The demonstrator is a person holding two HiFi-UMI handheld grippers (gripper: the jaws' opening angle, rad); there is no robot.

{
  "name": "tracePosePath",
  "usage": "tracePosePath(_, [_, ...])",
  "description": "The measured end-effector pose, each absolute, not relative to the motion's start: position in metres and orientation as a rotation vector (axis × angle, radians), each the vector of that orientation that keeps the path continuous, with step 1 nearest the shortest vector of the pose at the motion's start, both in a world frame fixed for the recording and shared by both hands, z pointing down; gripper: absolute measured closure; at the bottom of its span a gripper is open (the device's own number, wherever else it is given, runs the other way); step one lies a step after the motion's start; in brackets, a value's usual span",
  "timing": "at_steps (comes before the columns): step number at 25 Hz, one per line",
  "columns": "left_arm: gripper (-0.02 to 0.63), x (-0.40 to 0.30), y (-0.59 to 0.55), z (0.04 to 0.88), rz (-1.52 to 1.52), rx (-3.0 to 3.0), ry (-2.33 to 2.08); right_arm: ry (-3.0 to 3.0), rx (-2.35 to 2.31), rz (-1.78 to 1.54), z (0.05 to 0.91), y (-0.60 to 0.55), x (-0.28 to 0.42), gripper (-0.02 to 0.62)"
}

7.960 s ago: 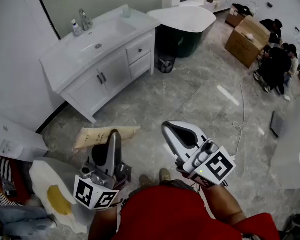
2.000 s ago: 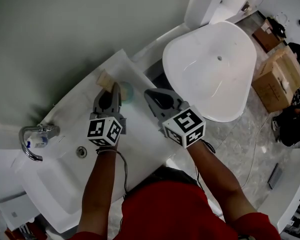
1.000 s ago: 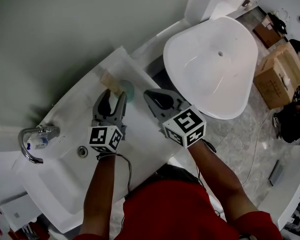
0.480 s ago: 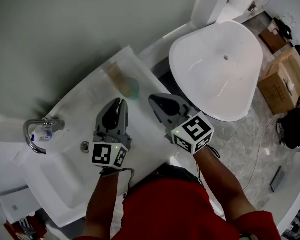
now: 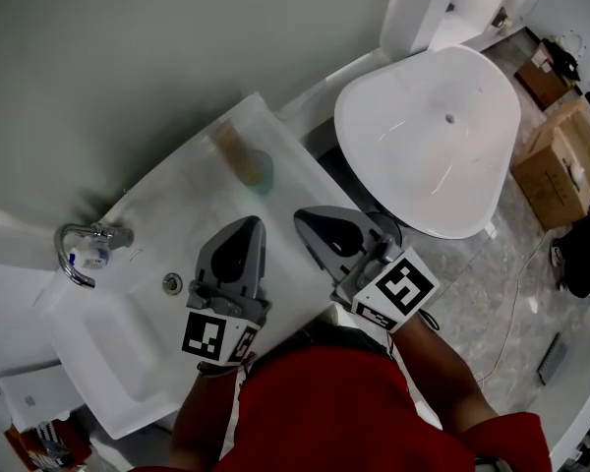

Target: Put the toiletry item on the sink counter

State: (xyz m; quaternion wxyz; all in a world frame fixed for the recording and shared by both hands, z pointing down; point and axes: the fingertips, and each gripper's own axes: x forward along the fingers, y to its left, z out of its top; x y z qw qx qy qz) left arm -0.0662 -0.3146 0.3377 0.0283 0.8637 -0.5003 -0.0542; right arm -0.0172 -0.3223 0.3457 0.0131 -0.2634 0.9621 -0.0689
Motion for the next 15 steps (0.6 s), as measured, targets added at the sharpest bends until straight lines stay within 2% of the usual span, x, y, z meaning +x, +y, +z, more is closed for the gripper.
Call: tracePosePath(15, [0.589, -0.056, -0.282, 0.321, -0.192, 2.703, -1.533, 2.973, -0.76, -0.182, 0.325, -0.281, -0.013, 0.568])
